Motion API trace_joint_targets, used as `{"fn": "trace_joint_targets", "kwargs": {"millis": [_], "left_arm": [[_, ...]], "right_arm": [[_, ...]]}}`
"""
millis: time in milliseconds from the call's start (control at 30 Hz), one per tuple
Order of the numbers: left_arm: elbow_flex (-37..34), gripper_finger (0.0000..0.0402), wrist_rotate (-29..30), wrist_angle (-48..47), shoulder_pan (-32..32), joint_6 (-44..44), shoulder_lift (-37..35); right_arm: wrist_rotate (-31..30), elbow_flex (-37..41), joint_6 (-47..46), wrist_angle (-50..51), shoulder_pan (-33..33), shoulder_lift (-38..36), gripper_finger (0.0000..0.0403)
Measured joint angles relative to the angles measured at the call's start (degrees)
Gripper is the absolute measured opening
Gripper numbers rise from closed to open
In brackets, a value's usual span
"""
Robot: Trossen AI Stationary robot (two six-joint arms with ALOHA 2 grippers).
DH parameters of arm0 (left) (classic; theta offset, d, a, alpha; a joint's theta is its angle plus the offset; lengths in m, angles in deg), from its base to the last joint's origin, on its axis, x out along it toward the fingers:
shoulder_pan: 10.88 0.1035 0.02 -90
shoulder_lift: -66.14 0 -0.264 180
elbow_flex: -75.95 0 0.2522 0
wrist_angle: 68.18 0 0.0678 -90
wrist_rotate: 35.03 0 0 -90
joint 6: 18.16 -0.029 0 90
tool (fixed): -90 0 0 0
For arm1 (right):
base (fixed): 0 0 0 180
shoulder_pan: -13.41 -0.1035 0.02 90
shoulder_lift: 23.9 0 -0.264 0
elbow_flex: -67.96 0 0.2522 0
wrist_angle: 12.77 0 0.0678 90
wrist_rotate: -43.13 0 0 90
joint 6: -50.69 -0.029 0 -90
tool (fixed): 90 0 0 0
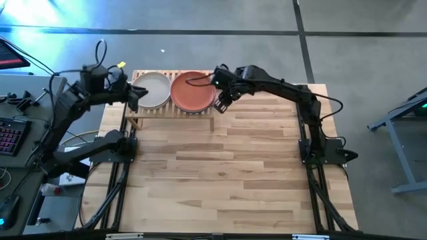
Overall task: Place and stack plates onto a shelf
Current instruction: Return to Home Position
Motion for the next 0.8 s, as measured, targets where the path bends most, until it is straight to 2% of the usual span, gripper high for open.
{"fn": "trace_joint_targets", "kwargs": {"millis": [100,200,467,667,800], "left_arm": [[-6.70,0.0083,-8.02,8.91,-1.24,3.42,-4.88],[-12.17,0.0083,-11.93,15.32,-2.99,5.73,-9.39],[-20.56,0.0083,-13.42,22.23,-8.73,6.00,-17.93],[-25.76,0.0083,-16.94,28.67,-14.00,10.24,-20.20],[-27.70,0.0083,-17.44,28.80,-18.28,10.35,-20.74]], "right_arm": [[-3.40,0.63,-0.77,0.30,-2.35,-1.10,0.0114],[-5.94,1.44,-1.27,-0.32,-4.23,-2.18,0.0114],[-5.04,3.32,-1.78,-6.47,-5.94,-3.54,0.0114],[-1.70,3.32,-0.76,-13.08,-7.45,-3.54,0.0114],[1.03,3.32,0.10,-15.30,-8.73,-3.52,0.0114]]}}
